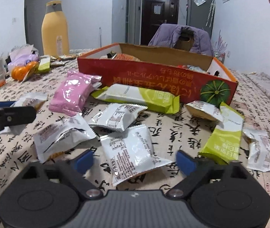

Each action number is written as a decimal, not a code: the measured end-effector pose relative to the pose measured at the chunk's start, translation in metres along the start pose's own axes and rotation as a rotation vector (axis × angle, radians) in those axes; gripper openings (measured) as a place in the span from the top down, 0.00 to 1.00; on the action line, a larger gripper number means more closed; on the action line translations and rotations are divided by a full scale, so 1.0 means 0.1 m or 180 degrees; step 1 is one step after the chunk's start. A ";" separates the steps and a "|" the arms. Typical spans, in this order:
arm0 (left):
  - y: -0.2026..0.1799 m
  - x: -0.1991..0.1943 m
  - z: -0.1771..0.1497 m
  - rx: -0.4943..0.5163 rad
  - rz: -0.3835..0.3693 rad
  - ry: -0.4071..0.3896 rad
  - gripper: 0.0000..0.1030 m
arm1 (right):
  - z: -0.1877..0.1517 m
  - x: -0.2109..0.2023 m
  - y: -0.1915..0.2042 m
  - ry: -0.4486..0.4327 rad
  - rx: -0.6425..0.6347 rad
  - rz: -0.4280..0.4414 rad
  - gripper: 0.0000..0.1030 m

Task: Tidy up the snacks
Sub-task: 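Grasp a white wrapped packet with the left tool while the right tool grasps another, then carry both white packets into the orange box and open both tools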

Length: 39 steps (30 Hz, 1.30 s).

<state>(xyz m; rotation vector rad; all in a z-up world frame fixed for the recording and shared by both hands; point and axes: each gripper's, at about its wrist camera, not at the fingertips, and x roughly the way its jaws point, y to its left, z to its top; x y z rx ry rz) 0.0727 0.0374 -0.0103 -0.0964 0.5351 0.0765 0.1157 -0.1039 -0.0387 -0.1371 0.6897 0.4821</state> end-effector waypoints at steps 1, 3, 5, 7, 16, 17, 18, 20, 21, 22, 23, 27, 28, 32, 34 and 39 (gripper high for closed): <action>0.01 0.00 0.00 -0.0005 -0.0004 0.0004 0.59 | 0.00 0.01 -0.01 0.0007 0.0022 0.0026 0.17; 0.02 0.01 0.00 -0.0010 -0.0015 0.0016 0.59 | 0.01 0.01 -0.03 0.0005 0.0044 0.0045 0.18; 0.03 0.01 -0.01 -0.0013 -0.0016 0.0024 0.59 | 0.00 0.00 -0.04 -0.0021 0.0048 0.0053 0.27; 0.02 0.01 -0.01 -0.0017 -0.0019 0.0026 0.59 | -0.01 -0.02 -0.04 -0.0052 0.0042 0.0066 0.34; -0.01 0.01 -0.02 -0.0002 -0.0017 0.0028 0.59 | -0.05 -0.11 -0.07 -0.0125 0.0035 0.0119 0.48; -0.01 0.01 -0.01 0.0000 -0.0017 0.0028 0.59 | -0.05 -0.12 -0.06 -0.0138 0.0024 0.0117 0.49; -0.01 0.01 -0.01 0.0001 -0.0017 0.0026 0.59 | -0.06 -0.14 -0.06 -0.0153 0.0012 0.0123 0.49; -0.01 0.01 -0.01 0.0000 -0.0020 0.0026 0.59 | -0.07 -0.17 -0.06 -0.0190 0.0001 0.0154 0.52; -0.02 0.01 -0.01 -0.0004 -0.0026 0.0026 0.59 | -0.08 -0.19 -0.07 -0.0206 -0.0001 0.0156 0.53; -0.02 0.01 -0.01 -0.0002 -0.0031 0.0022 0.59 | -0.08 -0.21 -0.07 -0.0225 -0.0001 0.0149 0.54; -0.03 0.00 0.00 0.0002 -0.0032 0.0016 0.59 | -0.08 -0.24 -0.07 -0.0248 0.0004 0.0145 0.55; -0.06 -0.02 0.02 0.0021 -0.0038 -0.0003 0.59 | -0.07 -0.32 -0.09 -0.0340 0.0006 0.0128 0.57; -0.07 -0.02 0.03 0.0022 -0.0042 -0.0011 0.59 | -0.07 -0.34 -0.10 -0.0367 0.0009 0.0119 0.57; -0.10 -0.03 0.10 0.0034 -0.0055 -0.0064 0.59 | -0.03 -0.45 -0.17 -0.0482 0.0035 0.0083 0.58; -0.12 -0.02 0.15 0.0044 -0.0063 -0.0091 0.59 | 0.00 -0.49 -0.21 -0.0531 0.0047 0.0063 0.58; -0.19 0.04 0.31 0.0066 -0.0074 -0.0152 0.59 | 0.13 -0.52 -0.32 -0.0644 0.0071 0.0002 0.58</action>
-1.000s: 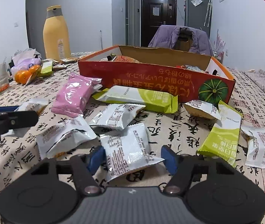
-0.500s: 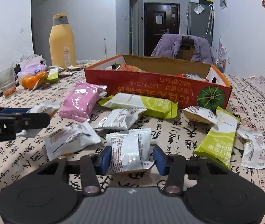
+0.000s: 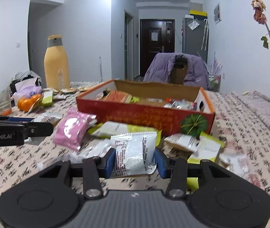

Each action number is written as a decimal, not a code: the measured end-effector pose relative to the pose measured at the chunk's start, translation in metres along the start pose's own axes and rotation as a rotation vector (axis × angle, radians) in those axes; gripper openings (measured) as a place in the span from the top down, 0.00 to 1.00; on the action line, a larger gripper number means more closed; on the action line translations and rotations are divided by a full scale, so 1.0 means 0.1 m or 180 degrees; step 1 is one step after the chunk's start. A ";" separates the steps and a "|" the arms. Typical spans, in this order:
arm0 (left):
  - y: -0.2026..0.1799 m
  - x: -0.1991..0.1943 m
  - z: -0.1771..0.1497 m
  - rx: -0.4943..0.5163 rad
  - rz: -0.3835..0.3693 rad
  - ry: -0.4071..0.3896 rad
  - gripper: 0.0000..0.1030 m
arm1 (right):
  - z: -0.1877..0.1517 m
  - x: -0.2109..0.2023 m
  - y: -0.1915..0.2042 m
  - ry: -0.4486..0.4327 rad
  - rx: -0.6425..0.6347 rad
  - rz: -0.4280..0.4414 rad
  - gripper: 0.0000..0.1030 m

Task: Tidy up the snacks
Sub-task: 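Carry both white packets into the orange box and open both tools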

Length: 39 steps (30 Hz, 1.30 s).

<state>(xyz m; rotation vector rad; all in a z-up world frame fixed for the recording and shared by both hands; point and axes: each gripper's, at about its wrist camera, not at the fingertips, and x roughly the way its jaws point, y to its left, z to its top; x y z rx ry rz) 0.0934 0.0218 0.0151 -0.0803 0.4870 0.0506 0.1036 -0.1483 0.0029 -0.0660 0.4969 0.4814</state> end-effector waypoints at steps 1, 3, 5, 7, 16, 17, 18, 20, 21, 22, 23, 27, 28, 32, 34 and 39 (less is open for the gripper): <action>-0.01 0.02 0.04 0.0004 0.0001 -0.0009 0.59 | 0.04 0.01 -0.03 -0.0021 0.0008 -0.0012 0.58; -0.05 0.08 0.12 0.0012 -0.0002 -0.0016 0.59 | 0.11 0.04 -0.07 -0.0055 0.0024 -0.0029 0.58; -0.08 0.13 0.21 0.0024 -0.0009 -0.0051 0.59 | 0.19 0.08 -0.12 -0.0097 0.0019 -0.0041 0.58; -0.12 0.18 0.30 0.0049 -0.0003 -0.0095 0.59 | 0.29 0.13 -0.16 -0.0146 0.0017 -0.0054 0.58; -0.22 0.51 0.73 0.0065 0.0012 -0.0249 0.59 | 0.73 0.46 -0.40 -0.0301 0.0133 -0.0103 0.58; -0.23 0.56 0.78 0.0061 0.0006 -0.0251 0.59 | 0.77 0.51 -0.42 -0.0310 0.0139 -0.0111 0.58; -0.24 0.62 0.82 0.0062 0.0004 -0.0255 0.59 | 0.81 0.56 -0.43 -0.0315 0.0143 -0.0120 0.58; -0.25 0.72 0.89 0.0069 -0.0006 -0.0262 0.59 | 0.90 0.66 -0.46 -0.0318 0.0155 -0.0124 0.58; -0.25 0.76 0.92 0.0068 -0.0012 -0.0265 0.59 | 0.94 0.72 -0.47 -0.0318 0.0158 -0.0125 0.58; -0.25 0.82 0.96 0.0066 -0.0017 -0.0268 0.59 | 0.98 0.78 -0.48 -0.0319 0.0159 -0.0128 0.58; -0.25 0.88 0.99 0.0059 -0.0017 -0.0266 0.59 | 1.01 0.84 -0.48 -0.0318 0.0161 -0.0130 0.58; -0.21 1.14 1.10 -0.0004 0.0008 -0.0247 0.59 | 1.11 1.13 -0.50 -0.0304 0.0186 -0.0140 0.58; -0.19 1.23 1.12 -0.0025 0.0009 -0.0253 0.59 | 1.11 1.20 -0.51 -0.0310 0.0193 -0.0148 0.58; -0.13 1.50 1.08 -0.0053 0.0096 -0.0361 0.59 | 0.97 1.42 -0.58 -0.0289 0.0313 -0.0144 0.58; -0.11 1.63 1.06 -0.0014 0.0101 -0.0265 0.59 | 0.93 1.49 -0.59 -0.0228 0.0295 -0.0144 0.58; -0.07 1.75 0.97 0.0027 0.0122 -0.0205 0.58 | 0.90 1.53 -0.59 -0.0219 0.0288 -0.0132 0.57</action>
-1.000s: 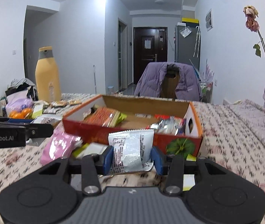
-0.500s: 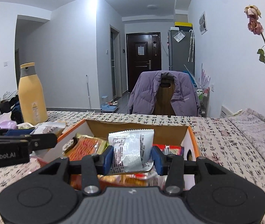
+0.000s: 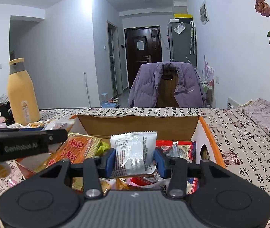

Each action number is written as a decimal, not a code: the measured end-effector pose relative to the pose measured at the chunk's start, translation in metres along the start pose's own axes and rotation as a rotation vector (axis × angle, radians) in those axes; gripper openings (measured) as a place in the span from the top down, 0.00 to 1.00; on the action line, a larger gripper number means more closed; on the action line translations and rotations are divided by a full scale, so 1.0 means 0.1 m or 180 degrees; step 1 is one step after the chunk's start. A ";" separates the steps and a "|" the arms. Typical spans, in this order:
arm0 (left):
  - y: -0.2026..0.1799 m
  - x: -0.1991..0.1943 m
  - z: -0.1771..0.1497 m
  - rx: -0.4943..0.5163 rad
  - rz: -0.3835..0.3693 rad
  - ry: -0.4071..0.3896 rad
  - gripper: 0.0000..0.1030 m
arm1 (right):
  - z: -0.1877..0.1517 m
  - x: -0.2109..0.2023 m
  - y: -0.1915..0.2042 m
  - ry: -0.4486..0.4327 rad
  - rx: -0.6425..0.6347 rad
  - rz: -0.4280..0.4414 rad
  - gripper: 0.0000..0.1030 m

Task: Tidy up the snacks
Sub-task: 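Carry both white packets into the orange box and open both tools, then move both tools back to the snack pile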

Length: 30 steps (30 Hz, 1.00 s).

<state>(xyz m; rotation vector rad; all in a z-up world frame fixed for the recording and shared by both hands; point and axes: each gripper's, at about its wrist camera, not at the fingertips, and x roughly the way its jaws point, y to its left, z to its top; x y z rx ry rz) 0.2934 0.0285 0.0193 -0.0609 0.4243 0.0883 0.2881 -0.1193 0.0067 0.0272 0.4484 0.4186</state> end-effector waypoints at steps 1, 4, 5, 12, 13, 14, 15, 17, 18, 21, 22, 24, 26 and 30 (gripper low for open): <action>0.00 0.01 -0.01 0.0004 -0.0003 0.0019 0.58 | -0.01 0.01 0.00 0.0003 -0.0007 -0.0009 0.57; 0.03 0.01 -0.05 -0.0046 0.0001 0.0006 0.49 | -0.02 0.00 -0.01 0.0004 0.0014 -0.0073 0.45; 0.04 -0.01 -0.06 -0.0067 -0.0017 -0.0026 0.39 | -0.01 -0.01 -0.02 0.0017 0.0032 -0.0097 0.28; 0.11 -0.12 -0.07 -0.0153 0.0147 -0.0227 0.00 | -0.03 -0.06 -0.11 -0.0037 0.0122 -0.0328 0.00; 0.12 -0.12 -0.06 -0.0162 0.0139 -0.0223 0.00 | -0.04 -0.06 -0.11 -0.0043 0.0114 -0.0350 0.00; 0.13 -0.13 -0.06 -0.0176 0.0133 -0.0219 0.00 | -0.03 -0.07 -0.11 -0.0055 0.0106 -0.0362 0.00; 0.13 -0.13 -0.05 -0.0192 0.0141 -0.0216 0.00 | -0.03 -0.08 -0.11 -0.0070 0.0101 -0.0362 0.00; 0.15 -0.13 -0.04 -0.0218 0.0154 -0.0221 0.00 | -0.03 -0.11 -0.10 -0.0100 0.0092 -0.0358 0.00; 0.15 -0.14 -0.04 -0.0231 0.0154 -0.0224 0.00 | -0.02 -0.13 -0.10 -0.0116 0.0084 -0.0363 0.00; 0.15 -0.22 0.02 -0.0292 0.0115 -0.0212 0.00 | -0.02 -0.17 -0.09 -0.0146 0.0081 -0.0390 0.00; 0.15 -0.28 0.04 -0.0301 0.0102 -0.0261 0.00 | -0.01 -0.17 -0.10 -0.0152 0.0085 -0.0395 0.00; 0.13 -0.40 0.09 -0.0302 0.0103 -0.0369 0.00 | 0.00 -0.20 -0.10 -0.0179 0.0101 -0.0365 0.00; 0.10 -0.53 0.15 -0.0330 0.0082 -0.0437 0.00 | 0.03 -0.24 -0.10 -0.0185 0.0102 -0.0349 0.00; 0.09 -0.71 0.20 -0.0339 0.0073 -0.0442 0.00 | 0.12 -0.44 -0.11 -0.0133 0.0174 -0.0217 0.00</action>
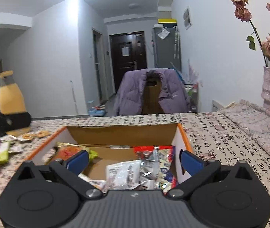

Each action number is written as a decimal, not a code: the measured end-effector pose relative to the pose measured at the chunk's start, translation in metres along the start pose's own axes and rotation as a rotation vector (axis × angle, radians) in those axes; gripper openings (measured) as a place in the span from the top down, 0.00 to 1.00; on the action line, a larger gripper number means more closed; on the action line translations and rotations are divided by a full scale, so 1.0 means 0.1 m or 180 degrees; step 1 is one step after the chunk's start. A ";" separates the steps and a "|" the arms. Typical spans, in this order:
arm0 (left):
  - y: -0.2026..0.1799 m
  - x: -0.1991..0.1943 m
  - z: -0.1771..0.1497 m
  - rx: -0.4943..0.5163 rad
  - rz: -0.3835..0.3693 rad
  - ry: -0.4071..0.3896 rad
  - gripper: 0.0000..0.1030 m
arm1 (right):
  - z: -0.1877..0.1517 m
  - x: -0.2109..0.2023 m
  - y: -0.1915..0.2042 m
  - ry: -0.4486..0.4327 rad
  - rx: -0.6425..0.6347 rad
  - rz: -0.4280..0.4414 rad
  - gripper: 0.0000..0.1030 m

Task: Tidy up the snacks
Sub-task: 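Move both tools back to the snack pile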

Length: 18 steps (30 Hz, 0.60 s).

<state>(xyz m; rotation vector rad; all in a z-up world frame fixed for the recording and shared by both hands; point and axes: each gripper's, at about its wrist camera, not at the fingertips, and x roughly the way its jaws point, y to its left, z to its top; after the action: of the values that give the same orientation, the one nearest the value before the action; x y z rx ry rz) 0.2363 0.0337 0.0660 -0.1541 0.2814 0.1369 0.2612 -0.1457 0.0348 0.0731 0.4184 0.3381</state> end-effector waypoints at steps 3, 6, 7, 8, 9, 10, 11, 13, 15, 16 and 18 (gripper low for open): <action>0.01 -0.12 0.01 0.0015 0.0023 0.0037 0.00 | 0.04 -0.19 0.02 -0.0026 -0.0039 0.0030 0.00; 0.04 -0.22 -0.02 -0.0009 -0.0005 0.0094 0.00 | 0.02 -0.37 0.03 -0.0046 -0.0106 0.0033 0.00; 0.06 -0.26 -0.05 -0.0004 -0.0011 0.0120 0.00 | -0.01 -0.43 0.02 -0.0033 -0.0121 0.0025 0.00; 0.07 -0.30 -0.08 0.0011 -0.0005 0.0143 0.00 | -0.04 -0.48 0.01 -0.0017 -0.0133 0.0016 0.00; 0.08 -0.35 -0.12 0.0029 0.0006 0.0169 0.00 | -0.07 -0.53 0.00 -0.0002 -0.0145 0.0011 0.00; 0.09 -0.39 -0.16 0.0042 0.0010 0.0197 0.00 | -0.11 -0.58 -0.02 0.0021 -0.0154 0.0001 0.00; 0.11 -0.43 -0.20 0.0057 0.0004 0.0231 0.00 | -0.15 -0.62 -0.04 0.0042 -0.0161 -0.0015 0.00; 0.14 -0.51 -0.29 0.0094 0.0005 0.0288 0.00 | -0.26 -0.72 -0.08 0.0092 -0.0183 -0.0051 0.00; 0.18 -0.61 -0.39 0.0131 0.0006 0.0339 0.00 | -0.37 -0.81 -0.12 0.0143 -0.0186 -0.0079 0.00; 0.19 -0.64 -0.44 0.0139 0.0005 0.0355 0.00 | -0.42 -0.85 -0.14 0.0167 -0.0186 -0.0093 0.00; 0.22 -0.72 -0.54 0.0152 0.0000 0.0403 0.00 | -0.54 -0.94 -0.18 0.0225 -0.0177 -0.0123 0.00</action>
<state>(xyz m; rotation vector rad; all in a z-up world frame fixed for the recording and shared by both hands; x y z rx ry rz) 0.1504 0.0384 0.0325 -0.1154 0.4105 0.1204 0.1641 -0.1947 0.0196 -0.0011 0.4796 0.3147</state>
